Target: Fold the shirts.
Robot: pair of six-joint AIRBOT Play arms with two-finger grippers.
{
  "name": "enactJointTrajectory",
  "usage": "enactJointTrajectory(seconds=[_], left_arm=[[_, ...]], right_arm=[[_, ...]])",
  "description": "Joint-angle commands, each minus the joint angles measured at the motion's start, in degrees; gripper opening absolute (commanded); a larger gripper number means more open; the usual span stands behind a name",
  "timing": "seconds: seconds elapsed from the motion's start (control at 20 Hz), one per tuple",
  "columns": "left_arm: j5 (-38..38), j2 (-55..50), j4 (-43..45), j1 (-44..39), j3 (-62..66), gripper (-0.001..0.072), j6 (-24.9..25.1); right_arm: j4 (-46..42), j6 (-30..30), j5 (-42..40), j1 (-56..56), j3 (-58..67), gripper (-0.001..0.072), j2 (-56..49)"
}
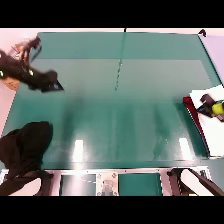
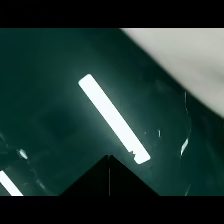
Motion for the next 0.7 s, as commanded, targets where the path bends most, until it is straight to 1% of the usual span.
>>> enactJointTrajectory(seconds=[0.0,0.15,0.3,0.65], left_arm=[[6.03,13.16,2.10,-4.55,-17.68,0.0021,-3.48],[6.32,17.05,2.84,-5.14,-24.52,0.0023,-4.24],[6.14,17.09,4.79,-5.14,-25.16,0.0023,-4.02],[6.12,17.09,4.79,-5.14,-25.16,0.0023,-3.15]], right_arm=[[2.36,-2.75,-6.54,3.82,-13.25,0.0010,6.62],[3.69,-2.80,-6.99,3.91,-14.53,0.0011,7.82],[3.69,-2.78,-6.16,3.91,-14.53,0.0011,7.82],[3.72,-2.78,-6.16,3.91,-14.53,0.0011,7.82]])
